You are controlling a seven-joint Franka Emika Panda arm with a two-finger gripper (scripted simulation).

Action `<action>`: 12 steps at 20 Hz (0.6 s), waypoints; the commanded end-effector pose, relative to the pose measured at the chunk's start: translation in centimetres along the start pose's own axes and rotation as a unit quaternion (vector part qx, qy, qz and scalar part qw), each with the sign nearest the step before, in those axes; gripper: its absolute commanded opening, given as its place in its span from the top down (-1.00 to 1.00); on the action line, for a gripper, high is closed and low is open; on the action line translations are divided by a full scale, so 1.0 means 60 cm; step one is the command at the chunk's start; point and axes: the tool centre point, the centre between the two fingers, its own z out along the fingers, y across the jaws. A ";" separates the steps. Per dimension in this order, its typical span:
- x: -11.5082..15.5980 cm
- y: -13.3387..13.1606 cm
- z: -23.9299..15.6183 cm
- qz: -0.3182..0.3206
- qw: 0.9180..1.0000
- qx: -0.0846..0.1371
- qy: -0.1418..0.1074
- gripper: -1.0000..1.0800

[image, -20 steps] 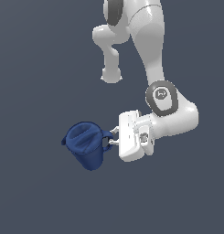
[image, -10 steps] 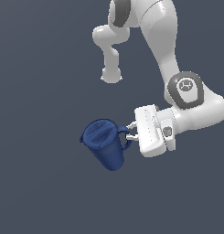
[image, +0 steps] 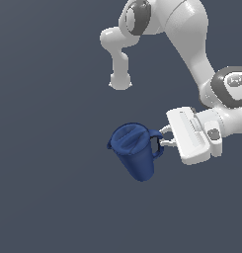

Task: Pick up the object and move it to a goal position.

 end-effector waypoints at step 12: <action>0.004 0.000 -0.044 0.001 1.000 0.000 -0.001 1.00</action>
